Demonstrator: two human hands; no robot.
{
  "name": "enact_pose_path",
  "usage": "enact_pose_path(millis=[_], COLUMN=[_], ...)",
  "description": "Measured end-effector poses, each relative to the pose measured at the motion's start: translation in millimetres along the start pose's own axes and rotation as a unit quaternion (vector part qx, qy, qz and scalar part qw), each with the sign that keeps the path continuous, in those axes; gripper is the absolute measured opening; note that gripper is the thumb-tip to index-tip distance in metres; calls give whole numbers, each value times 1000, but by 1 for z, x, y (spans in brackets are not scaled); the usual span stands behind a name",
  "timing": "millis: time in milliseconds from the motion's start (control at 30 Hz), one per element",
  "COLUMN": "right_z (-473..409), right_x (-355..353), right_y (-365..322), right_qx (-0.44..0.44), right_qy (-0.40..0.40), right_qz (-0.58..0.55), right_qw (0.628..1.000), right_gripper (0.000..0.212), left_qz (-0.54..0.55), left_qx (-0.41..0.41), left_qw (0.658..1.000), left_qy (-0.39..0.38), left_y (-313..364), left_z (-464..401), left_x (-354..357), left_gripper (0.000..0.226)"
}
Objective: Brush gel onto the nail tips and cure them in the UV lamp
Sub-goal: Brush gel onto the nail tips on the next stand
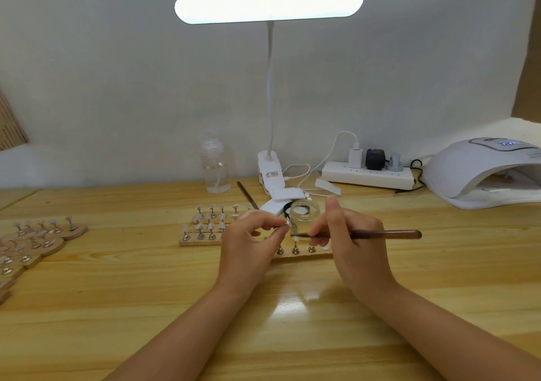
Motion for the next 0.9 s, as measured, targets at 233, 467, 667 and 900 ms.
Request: enact_pose_path(millis=[233,467,667,900], right_z=[0,0,0,1], right_x=[0,2,0,0], right_y=[3,1,-1,-4], right_qx=[7,21,9,2], right_qy=[-2,-8,2,4], right_qz=[10,-2,-6,-14], right_qw=[1000,1000,1000,1000], right_gripper=[44,45,46,46], left_qz=[-7,-8,-4,1], left_qx=[3,14,19,23], left_qw=[1000,1000,1000,1000], left_qy=[-5,-2,2,12], left_y=[0,1,2,2], left_z=[0,0,0,0], left_x=[1,0,0,-1], left_gripper=[27,27,28,29])
Point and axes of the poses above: each hand's wrist, its own z-axis away from the middle knuckle, its own x-axis out of the palm, y = z × x, the point moved 7 cm from there along -z, towards the middle knuckle, and after that the axes turned 4 degrees about x, right-handed, at the moved point
